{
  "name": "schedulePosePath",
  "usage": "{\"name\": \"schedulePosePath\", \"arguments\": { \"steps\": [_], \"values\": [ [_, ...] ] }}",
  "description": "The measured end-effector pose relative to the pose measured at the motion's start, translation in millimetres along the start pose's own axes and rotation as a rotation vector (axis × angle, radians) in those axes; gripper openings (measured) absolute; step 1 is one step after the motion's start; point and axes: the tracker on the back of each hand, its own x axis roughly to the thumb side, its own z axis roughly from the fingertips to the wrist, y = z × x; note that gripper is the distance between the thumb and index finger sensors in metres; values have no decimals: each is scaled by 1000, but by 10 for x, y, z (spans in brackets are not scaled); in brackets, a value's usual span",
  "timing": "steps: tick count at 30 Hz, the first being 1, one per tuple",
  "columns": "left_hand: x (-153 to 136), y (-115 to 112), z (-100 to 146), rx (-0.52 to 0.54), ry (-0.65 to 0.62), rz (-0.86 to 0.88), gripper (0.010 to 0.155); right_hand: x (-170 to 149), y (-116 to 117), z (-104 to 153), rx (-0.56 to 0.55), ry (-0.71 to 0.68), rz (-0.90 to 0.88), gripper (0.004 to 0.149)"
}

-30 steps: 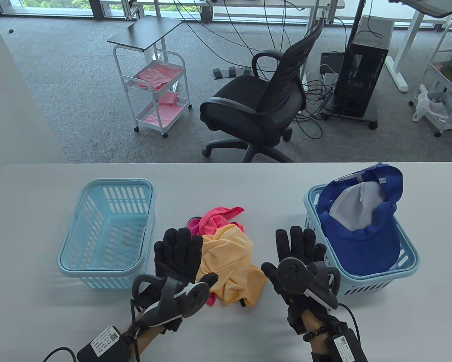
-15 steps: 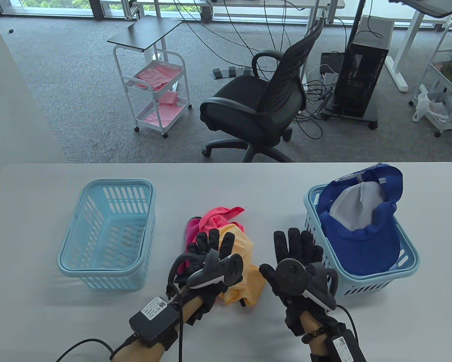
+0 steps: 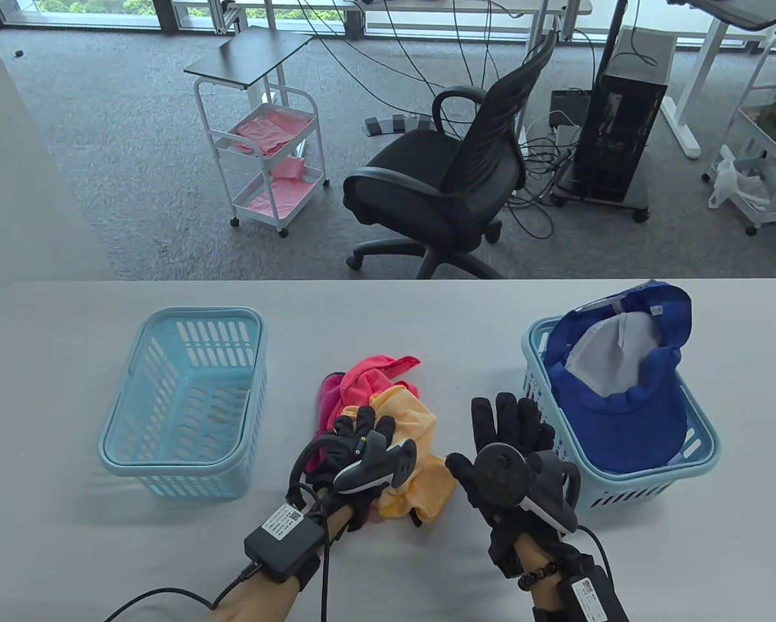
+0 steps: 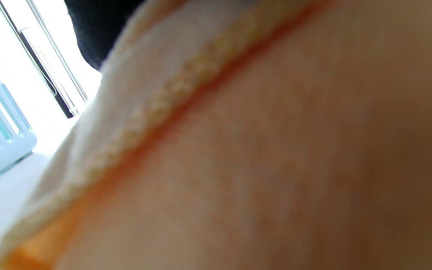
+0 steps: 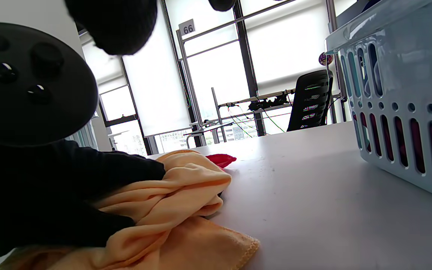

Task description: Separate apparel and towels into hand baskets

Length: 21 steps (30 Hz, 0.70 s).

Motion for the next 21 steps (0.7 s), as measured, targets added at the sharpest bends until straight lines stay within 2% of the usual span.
{"name": "schedulePosePath", "arguments": {
  "steps": [7, 10, 13, 21],
  "values": [
    [30, 21, 6, 113, 28, -44, 48, -2, -2, 3, 1, 2, -5, 85],
    [2, 53, 16, 138, 34, -39, 45, -7, -1, 3, 2, 6, -11, 85],
    [-84, 139, 29, 137, 52, 40, 45, -13, 2, 2, 5, 9, -10, 86],
    [-366, 604, 220, 228, 94, 183, 45, -37, -7, 4, 5, 22, -18, 86]
  ]
}}
